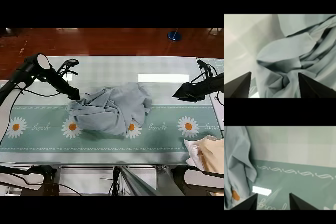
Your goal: Fold the shirts.
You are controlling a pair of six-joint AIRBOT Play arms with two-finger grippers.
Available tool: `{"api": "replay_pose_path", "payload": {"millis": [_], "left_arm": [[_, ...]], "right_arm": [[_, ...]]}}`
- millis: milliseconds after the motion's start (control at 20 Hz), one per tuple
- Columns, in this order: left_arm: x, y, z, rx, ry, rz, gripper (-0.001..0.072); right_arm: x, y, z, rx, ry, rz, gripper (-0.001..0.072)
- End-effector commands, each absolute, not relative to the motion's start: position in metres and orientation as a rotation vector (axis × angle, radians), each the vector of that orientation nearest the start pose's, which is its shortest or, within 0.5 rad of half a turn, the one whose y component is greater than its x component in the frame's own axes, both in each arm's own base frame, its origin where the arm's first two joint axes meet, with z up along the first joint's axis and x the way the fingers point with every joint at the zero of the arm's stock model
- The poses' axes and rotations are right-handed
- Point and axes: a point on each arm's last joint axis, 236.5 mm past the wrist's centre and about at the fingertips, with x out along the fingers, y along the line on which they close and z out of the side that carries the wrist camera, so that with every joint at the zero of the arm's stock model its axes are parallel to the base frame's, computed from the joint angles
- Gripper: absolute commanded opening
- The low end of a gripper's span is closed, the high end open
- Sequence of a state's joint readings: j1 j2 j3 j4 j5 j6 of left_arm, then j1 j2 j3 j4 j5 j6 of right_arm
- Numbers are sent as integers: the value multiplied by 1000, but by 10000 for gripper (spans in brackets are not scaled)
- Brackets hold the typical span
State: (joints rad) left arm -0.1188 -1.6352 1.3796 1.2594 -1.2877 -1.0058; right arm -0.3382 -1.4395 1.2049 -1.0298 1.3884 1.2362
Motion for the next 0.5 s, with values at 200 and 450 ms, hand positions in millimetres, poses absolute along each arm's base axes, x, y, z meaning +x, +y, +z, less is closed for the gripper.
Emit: {"api": "replay_pose_path", "payload": {"millis": [200, 450], "left_arm": [[374, -150, -85, 42, 1530, -812, 718], [372, -150, -91, 14, 1552, -814, 149]], "right_arm": [[368, 18, -8, 516, 1391, 363, 470], [368, 34, -8, 480, 1400, 399, 470]]}}
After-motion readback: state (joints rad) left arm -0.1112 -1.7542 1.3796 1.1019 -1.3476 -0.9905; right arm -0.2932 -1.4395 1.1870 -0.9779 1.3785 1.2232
